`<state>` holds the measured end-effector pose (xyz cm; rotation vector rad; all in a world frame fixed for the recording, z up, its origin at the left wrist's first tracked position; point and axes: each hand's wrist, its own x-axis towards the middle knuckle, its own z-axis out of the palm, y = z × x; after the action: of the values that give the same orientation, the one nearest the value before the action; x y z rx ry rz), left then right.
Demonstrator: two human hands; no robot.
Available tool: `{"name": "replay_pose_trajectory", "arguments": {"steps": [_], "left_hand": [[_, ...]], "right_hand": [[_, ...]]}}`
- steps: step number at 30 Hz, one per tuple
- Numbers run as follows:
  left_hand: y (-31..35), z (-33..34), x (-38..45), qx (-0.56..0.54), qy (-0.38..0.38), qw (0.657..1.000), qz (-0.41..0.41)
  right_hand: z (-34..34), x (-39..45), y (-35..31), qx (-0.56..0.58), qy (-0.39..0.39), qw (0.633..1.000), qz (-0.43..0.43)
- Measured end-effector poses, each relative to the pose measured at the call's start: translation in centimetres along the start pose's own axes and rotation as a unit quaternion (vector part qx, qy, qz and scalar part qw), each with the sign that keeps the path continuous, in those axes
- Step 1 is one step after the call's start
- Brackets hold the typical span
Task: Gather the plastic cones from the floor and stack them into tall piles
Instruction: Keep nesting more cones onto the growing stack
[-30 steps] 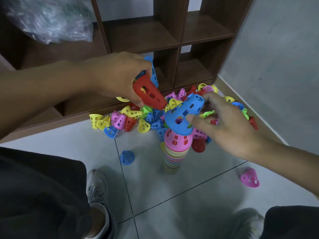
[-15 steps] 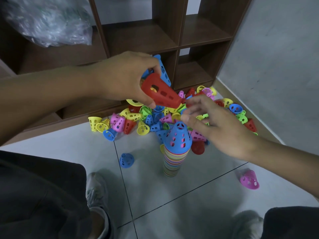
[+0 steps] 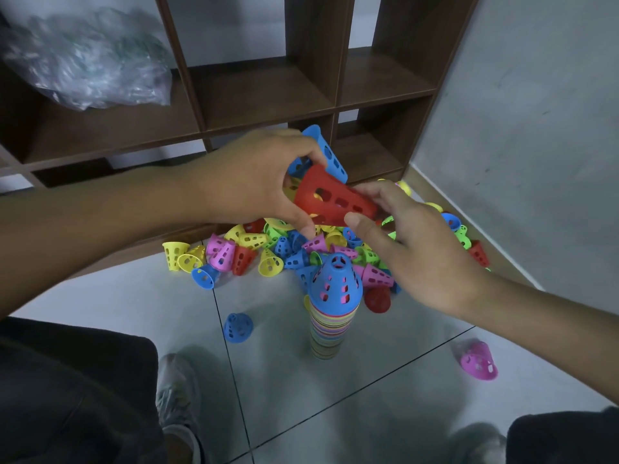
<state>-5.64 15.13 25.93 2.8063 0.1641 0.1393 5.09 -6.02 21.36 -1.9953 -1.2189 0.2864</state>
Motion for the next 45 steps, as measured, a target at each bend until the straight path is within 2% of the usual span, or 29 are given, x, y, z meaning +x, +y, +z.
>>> {"name": "replay_pose_trajectory", "arguments": {"steps": [4, 12, 19, 29, 35, 41, 45], "left_hand": [[0.1, -0.2, 0.1, -0.024, -0.020, 1.000, -0.005], [-1.2, 0.5, 0.4, 0.029, -0.013, 0.999, -0.017], [-2.2, 0.2, 0.3, 0.034, -0.001, 0.999, -0.033], [-1.6, -0.2, -0.3, 0.018, 0.014, 0.999, -0.027], [-1.1, -1.0, -0.9, -0.037, 0.019, 0.998, -0.039], [-0.1, -1.7, -1.8, -0.108, 0.004, 0.993, -0.053], [0.5, -2.0, -2.0, -0.155, 0.005, 0.987, -0.047]], "right_hand": [[-0.4, -0.5, 0.4, -0.007, 0.002, 1.000, 0.006], [-2.3, -1.1, 1.2, -0.002, 0.030, 0.999, 0.028], [-3.9, -1.7, 0.8, -0.041, 0.022, 0.999, -0.006], [-1.0, -1.2, 0.1, -0.184, -0.079, 0.978, -0.063], [1.0, -0.7, 0.2, -0.206, -0.145, 0.966, -0.059], [0.8, -0.4, 0.1, -0.120, -0.152, 0.981, -0.008], [0.1, 0.5, 0.6, -0.034, -0.059, 0.995, 0.067]]}}
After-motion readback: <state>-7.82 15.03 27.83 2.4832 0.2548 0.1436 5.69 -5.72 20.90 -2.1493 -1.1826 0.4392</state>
